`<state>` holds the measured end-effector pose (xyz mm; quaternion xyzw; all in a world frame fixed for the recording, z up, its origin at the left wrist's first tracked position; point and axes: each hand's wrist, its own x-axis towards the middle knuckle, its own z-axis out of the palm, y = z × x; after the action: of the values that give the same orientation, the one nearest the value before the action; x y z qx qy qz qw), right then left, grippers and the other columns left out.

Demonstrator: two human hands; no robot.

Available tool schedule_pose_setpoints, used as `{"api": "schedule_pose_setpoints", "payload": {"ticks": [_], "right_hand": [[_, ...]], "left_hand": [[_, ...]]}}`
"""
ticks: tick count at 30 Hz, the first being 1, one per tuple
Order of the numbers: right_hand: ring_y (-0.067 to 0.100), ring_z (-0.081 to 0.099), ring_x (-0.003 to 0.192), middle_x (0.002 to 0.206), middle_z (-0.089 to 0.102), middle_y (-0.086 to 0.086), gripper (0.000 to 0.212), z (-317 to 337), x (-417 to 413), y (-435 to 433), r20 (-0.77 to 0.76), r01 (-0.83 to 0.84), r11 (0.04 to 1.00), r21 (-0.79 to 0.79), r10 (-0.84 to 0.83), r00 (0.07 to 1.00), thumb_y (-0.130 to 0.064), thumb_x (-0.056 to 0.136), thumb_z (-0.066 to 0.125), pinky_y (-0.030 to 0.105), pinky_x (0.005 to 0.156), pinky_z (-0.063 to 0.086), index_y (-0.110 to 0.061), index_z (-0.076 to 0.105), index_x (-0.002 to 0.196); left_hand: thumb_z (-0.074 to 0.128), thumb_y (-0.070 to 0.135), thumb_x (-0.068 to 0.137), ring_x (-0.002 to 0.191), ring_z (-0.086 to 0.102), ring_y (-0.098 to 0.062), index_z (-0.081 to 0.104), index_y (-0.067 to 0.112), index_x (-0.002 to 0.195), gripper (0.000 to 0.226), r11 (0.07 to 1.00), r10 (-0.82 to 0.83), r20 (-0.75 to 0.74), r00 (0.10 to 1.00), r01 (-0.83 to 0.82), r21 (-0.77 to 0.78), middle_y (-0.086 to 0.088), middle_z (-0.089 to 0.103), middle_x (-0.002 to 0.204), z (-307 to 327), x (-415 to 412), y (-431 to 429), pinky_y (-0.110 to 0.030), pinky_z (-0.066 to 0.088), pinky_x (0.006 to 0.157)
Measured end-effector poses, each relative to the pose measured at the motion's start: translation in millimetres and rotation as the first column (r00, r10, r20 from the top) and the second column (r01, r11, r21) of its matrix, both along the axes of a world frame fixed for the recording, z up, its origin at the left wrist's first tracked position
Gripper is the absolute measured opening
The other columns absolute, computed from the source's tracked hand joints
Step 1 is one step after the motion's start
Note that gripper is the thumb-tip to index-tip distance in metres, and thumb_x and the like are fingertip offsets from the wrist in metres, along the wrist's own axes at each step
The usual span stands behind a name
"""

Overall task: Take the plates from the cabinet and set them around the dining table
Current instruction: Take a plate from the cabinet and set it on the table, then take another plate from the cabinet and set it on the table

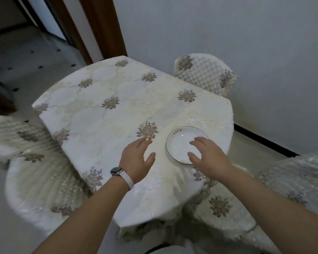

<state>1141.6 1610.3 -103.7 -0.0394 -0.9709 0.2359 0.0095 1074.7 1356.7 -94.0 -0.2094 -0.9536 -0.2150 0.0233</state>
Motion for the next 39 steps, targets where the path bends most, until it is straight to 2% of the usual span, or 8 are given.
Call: {"api": "schedule_pose_setpoints", "payload": {"ticks": [5,9,17,20,23,27,31,39], "right_hand": [[0.02,0.035,0.138,0.149,0.043,0.001,0.048,17.7,5.9,-34.6,-0.025,-0.136,0.988,0.07,0.138,0.99,-0.045,0.095,0.048,0.037,0.111,0.029,-0.022,0.053,0.136],[0.021,0.038,0.135,0.146,0.047,0.001,0.052,30.8,5.0,-79.4,-0.048,-0.284,0.954,0.1,0.289,0.956,-0.048,0.094,0.047,0.036,0.11,0.031,-0.022,0.053,0.137],[0.027,0.057,0.119,0.128,0.063,0.006,0.056,49.4,-0.6,-202.7,-0.078,-0.561,0.81,0.173,0.579,0.812,-0.054,0.087,0.039,0.039,0.1,0.042,-0.017,0.065,0.121],[0.027,0.058,0.117,0.126,0.064,0.006,0.051,55.5,3.4,-267.5,-0.076,-0.631,0.75,0.201,0.654,0.753,-0.05,0.088,0.043,0.039,0.099,0.043,-0.017,0.066,0.12],[0.027,0.057,0.117,0.127,0.063,0.005,0.051,58.9,14.7,-342.1,-0.055,-0.687,0.694,0.216,0.711,0.701,-0.051,0.088,0.042,0.037,0.099,0.042,-0.018,0.067,0.118],[0.022,0.051,0.122,0.133,0.057,0.0,0.057,56.7,38.8,-450.3,-0.031,-0.751,0.614,0.242,0.778,0.627,-0.057,0.09,0.032,0.038,0.103,0.04,-0.023,0.061,0.126],[0.021,0.047,0.127,0.138,0.054,0.0,0.06,59.8,58.8,-547.0,-0.041,-0.769,0.586,0.254,0.801,0.597,-0.057,0.088,0.031,0.038,0.107,0.035,-0.023,0.058,0.13],[0.024,0.051,0.125,0.132,0.058,0.001,0.063,66.8,73.7,-672.2,-0.073,-0.827,0.491,0.275,0.868,0.491,-0.058,0.087,0.031,0.04,0.104,0.038,-0.021,0.059,0.129]], "left_hand": [[0.041,0.053,0.086,0.125,0.049,-0.026,0.057,0.021,0.128,0.055,0.995,0.064,-0.038,0.997,-0.066,-0.072,-0.006,0.054,0.137,9.7,40.9,-41.7,-0.047,0.039,0.103],[0.036,0.055,0.088,0.129,0.045,-0.025,0.054,0.024,0.132,0.056,0.98,0.145,-0.063,0.987,-0.152,-0.128,-0.005,0.051,0.14,19.0,62.9,-92.3,-0.049,0.035,0.107],[0.042,0.052,0.087,0.121,0.052,-0.026,0.061,0.021,0.124,0.051,0.924,0.354,-0.102,0.93,-0.364,-0.115,-0.005,0.058,0.131,35.8,113.0,-212.5,-0.044,0.04,0.101],[0.041,0.051,0.086,0.124,0.049,-0.025,0.06,0.022,0.125,0.052,0.888,0.433,-0.109,0.895,-0.444,-0.123,-0.005,0.056,0.134,40.1,142.3,-266.8,-0.044,0.034,0.103],[0.036,0.053,0.085,0.126,0.046,-0.025,0.057,0.023,0.127,0.055,0.857,0.488,-0.085,0.869,-0.495,-0.142,-0.004,0.052,0.138,40.0,174.9,-331.1,-0.044,0.032,0.105],[0.038,0.05,0.085,0.117,0.054,-0.029,0.062,0.02,0.12,0.052,0.825,0.534,-0.118,0.837,-0.547,-0.145,-0.009,0.059,0.129,34.4,215.2,-426.4,-0.045,0.039,0.098],[0.039,0.052,0.085,0.117,0.054,-0.028,0.063,0.021,0.119,0.052,0.779,0.601,-0.105,0.792,-0.61,-0.145,-0.008,0.06,0.127,31.6,244.4,-515.2,-0.044,0.038,0.098],[0.037,0.053,0.085,0.121,0.051,-0.027,0.061,0.023,0.121,0.053,0.68,0.711,-0.119,0.693,-0.721,-0.131,-0.006,0.057,0.132,37.4,293.8,-636.9,-0.044,0.036,0.101]]}}
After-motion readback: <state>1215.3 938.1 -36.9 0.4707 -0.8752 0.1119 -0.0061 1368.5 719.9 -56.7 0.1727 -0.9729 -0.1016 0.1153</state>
